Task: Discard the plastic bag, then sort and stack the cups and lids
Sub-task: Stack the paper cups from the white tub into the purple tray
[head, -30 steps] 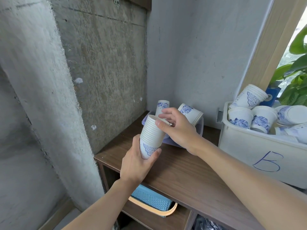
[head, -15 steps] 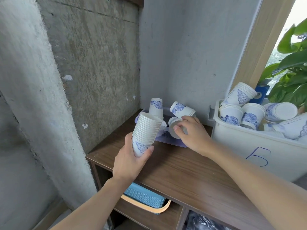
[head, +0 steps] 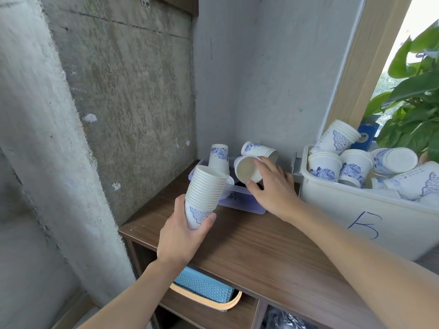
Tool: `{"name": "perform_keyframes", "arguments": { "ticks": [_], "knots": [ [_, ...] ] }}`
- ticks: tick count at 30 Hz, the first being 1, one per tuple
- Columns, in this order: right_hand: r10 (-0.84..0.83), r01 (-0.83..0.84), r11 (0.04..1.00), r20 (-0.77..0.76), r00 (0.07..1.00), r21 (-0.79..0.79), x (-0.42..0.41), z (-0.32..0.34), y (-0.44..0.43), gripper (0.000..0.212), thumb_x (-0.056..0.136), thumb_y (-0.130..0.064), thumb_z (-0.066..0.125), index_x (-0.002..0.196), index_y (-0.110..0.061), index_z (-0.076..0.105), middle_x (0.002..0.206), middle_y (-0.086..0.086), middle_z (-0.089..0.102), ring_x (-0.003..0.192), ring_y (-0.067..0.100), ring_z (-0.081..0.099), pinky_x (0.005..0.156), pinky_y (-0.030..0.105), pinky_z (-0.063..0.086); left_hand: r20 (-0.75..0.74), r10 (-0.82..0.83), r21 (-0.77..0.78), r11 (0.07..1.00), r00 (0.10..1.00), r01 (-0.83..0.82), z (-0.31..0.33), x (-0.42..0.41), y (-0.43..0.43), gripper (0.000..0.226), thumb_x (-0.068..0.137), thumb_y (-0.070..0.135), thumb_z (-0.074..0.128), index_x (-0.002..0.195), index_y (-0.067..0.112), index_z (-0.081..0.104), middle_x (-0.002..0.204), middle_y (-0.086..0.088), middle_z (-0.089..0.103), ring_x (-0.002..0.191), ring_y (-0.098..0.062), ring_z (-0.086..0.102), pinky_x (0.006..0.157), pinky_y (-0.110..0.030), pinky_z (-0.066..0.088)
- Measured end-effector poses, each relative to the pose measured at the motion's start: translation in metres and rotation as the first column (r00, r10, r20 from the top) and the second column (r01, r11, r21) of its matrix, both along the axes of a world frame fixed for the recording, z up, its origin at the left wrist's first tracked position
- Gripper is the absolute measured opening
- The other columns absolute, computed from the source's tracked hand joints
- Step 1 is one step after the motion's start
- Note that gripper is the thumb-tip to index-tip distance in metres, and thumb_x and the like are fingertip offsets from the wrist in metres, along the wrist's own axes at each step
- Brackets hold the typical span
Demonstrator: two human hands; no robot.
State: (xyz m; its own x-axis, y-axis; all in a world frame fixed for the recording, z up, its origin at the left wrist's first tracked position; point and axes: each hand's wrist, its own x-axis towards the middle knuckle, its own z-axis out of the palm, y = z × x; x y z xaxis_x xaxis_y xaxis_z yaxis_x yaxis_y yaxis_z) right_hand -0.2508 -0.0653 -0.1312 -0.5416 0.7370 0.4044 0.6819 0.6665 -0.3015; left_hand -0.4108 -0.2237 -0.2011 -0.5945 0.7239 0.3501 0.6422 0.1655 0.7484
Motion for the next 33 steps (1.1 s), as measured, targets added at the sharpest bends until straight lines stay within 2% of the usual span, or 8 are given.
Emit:
{"name": "perform_keyframes", "arguments": {
  "ticks": [7,11,14,20,23,25,29,33],
  "knots": [
    [0.144,-0.163,0.986,-0.286,0.947,-0.043,-0.009,0.02,-0.008,0.064,0.084,-0.04,0.064,0.138,-0.023,0.034,0.141,-0.01,0.031,0.128,0.015,0.038,0.106,0.041,0.032,0.013,-0.015,-0.011,1.0,1.0,0.015,0.001,0.001,-0.001,0.064,0.079,0.063,0.063,0.128,0.035,0.033,0.107,0.015,0.059,0.089,-0.007,0.059,0.073,-0.024,0.044],
    [0.131,-0.204,0.973,-0.469,0.873,-0.109,-0.015,0.034,-0.017,0.057,0.087,-0.032,0.065,0.136,-0.016,0.042,0.132,-0.006,0.041,0.113,0.011,0.045,0.096,0.025,0.035,0.011,-0.032,-0.01,0.999,0.999,0.032,0.003,0.001,-0.002,0.063,0.079,0.063,0.062,0.127,0.037,0.032,0.106,0.017,0.058,0.086,-0.005,0.059,0.069,-0.019,0.041],
    [0.132,-0.246,0.96,-0.562,0.817,-0.132,-0.021,0.047,-0.026,0.053,0.087,-0.034,0.065,0.134,-0.017,0.046,0.128,-0.007,0.045,0.108,0.009,0.049,0.094,0.027,0.041,0.001,-0.043,-0.013,0.999,0.999,0.043,0.004,0.001,-0.003,0.058,0.079,0.065,0.061,0.123,0.042,0.031,0.101,0.021,0.057,0.083,0.001,0.058,0.066,-0.015,0.039],
    [0.184,-0.352,0.913,-0.563,0.805,-0.205,-0.029,0.057,-0.042,0.051,0.087,-0.04,0.064,0.132,-0.021,0.05,0.123,-0.009,0.051,0.095,0.004,0.055,0.091,0.028,0.046,0.013,-0.055,-0.016,0.998,0.998,0.055,0.005,0.001,-0.005,0.059,0.079,0.065,0.062,0.124,0.042,0.031,0.102,0.022,0.057,0.085,0.004,0.057,0.065,-0.011,0.037],
    [0.22,-0.408,0.856,-0.491,0.843,-0.317,-0.03,0.056,-0.046,0.046,0.087,-0.044,0.062,0.129,-0.028,0.05,0.117,-0.015,0.055,0.094,-0.007,0.053,0.082,0.013,0.043,0.009,-0.058,-0.01,0.998,0.998,0.058,0.004,0.0,-0.004,0.06,0.079,0.065,0.062,0.125,0.043,0.03,0.101,0.021,0.058,0.084,0.002,0.059,0.067,-0.018,0.042],
    [0.225,-0.46,0.802,-0.52,0.824,-0.381,-0.031,0.053,-0.047,0.038,0.089,-0.043,0.058,0.124,-0.033,0.048,0.113,-0.019,0.055,0.096,-0.013,0.052,0.081,0.008,0.042,0.004,-0.056,-0.004,0.998,0.998,0.056,0.003,0.0,-0.004,0.06,0.079,0.064,0.062,0.125,0.044,0.029,0.099,0.021,0.058,0.084,0.0,0.06,0.07,-0.023,0.044],
    [0.194,-0.465,0.787,-0.553,0.81,-0.406,-0.036,0.044,-0.048,0.049,0.092,-0.037,0.056,0.137,-0.021,0.043,0.119,-0.017,0.058,0.107,-0.005,0.053,0.088,0.009,0.041,-0.013,-0.056,0.01,0.998,0.998,0.056,0.003,-0.001,-0.004,0.059,0.08,0.063,0.063,0.124,0.044,0.029,0.096,0.024,0.056,0.084,0.001,0.059,0.072,-0.027,0.048],
    [0.169,-0.476,0.773,-0.588,0.791,-0.419,-0.043,0.031,-0.05,0.048,0.092,-0.032,0.059,0.136,-0.019,0.045,0.129,-0.009,0.056,0.117,0.003,0.051,0.091,0.015,0.041,-0.02,-0.055,0.007,0.998,0.998,0.055,0.001,-0.002,-0.003,0.058,0.08,0.064,0.062,0.121,0.044,0.027,0.094,0.025,0.054,0.084,-0.002,0.061,0.076,-0.034,0.054]
  ]
}}
